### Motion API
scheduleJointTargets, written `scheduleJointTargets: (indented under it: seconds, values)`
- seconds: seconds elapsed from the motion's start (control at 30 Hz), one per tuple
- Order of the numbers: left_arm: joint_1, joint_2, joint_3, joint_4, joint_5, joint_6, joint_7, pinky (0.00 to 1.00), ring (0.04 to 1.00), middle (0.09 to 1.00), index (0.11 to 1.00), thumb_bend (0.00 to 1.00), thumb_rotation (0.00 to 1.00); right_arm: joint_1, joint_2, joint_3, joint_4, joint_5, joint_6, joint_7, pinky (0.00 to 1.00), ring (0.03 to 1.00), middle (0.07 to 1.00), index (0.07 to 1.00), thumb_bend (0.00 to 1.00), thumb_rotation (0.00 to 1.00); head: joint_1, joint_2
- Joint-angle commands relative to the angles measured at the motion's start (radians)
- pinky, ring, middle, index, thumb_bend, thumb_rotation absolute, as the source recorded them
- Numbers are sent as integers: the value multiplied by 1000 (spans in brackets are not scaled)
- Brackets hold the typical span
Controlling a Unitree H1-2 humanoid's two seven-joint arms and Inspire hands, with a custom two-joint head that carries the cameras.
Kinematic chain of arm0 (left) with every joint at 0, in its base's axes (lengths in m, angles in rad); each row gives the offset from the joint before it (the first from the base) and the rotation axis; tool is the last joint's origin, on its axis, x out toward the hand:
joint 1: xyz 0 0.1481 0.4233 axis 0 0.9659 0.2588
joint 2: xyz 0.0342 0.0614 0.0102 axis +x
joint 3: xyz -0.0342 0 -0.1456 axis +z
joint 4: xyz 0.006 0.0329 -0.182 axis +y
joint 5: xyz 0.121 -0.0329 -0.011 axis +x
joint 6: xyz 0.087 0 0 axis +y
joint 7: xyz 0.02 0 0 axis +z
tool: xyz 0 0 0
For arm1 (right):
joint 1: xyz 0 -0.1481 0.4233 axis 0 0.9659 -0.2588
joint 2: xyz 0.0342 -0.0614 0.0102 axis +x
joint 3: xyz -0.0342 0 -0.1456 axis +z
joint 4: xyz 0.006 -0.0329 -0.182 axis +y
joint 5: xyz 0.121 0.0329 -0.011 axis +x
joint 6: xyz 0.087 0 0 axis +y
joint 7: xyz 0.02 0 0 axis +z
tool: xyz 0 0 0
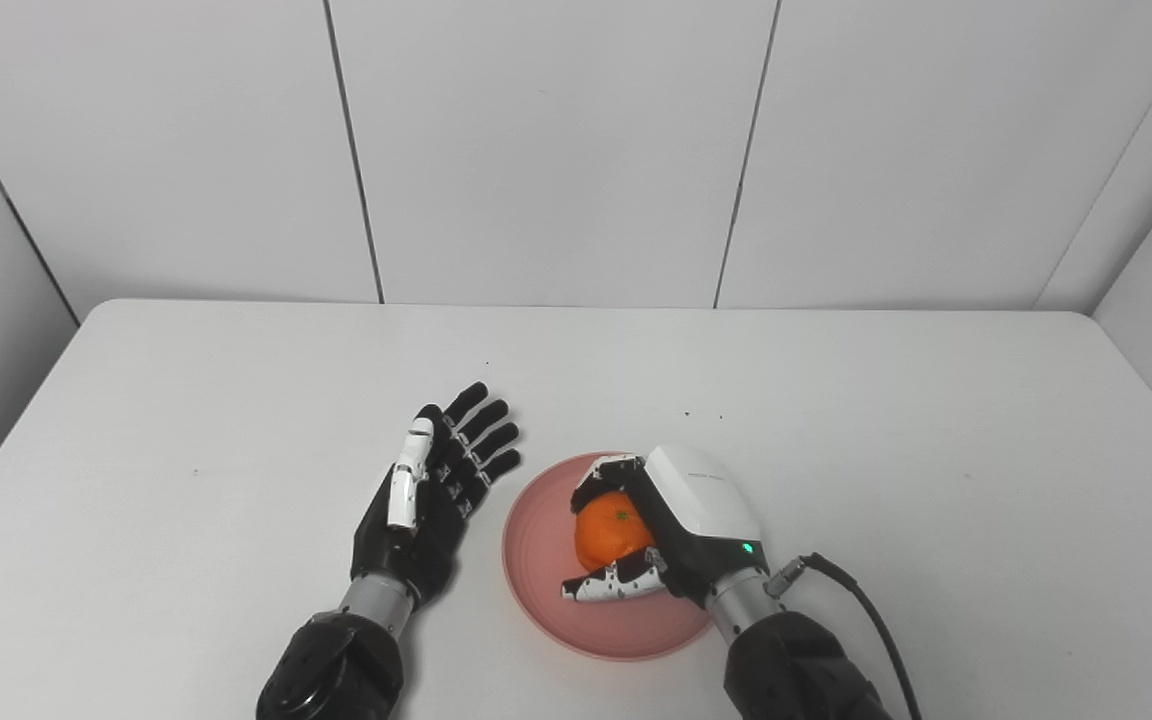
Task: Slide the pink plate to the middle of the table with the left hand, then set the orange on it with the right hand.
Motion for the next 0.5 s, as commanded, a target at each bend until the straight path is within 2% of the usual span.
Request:
scheduleJointTargets:
  seconds: [0.0, 0.37, 0.47]
  values:
    - [12, -11, -8, 9, 25, 20, 23, 849, 853, 861, 847, 356, 1000, -17, -2, -6, -1, 4, -47, -24, 206, 299, 413, 521, 524, 0, 4, 1]
    - [13, -17, -12, 13, 36, 8, 25, 849, 855, 861, 848, 355, 1000, -10, -4, 2, 24, -3, -62, -38, 203, 298, 411, 525, 524, 0, 7, 2]
    - [13, -17, -12, 14, 35, 8, 23, 848, 854, 861, 849, 358, 1000, -6, -5, 2, 8, -2, -59, -35, 246, 348, 427, 529, 525, 1, 7, 1]
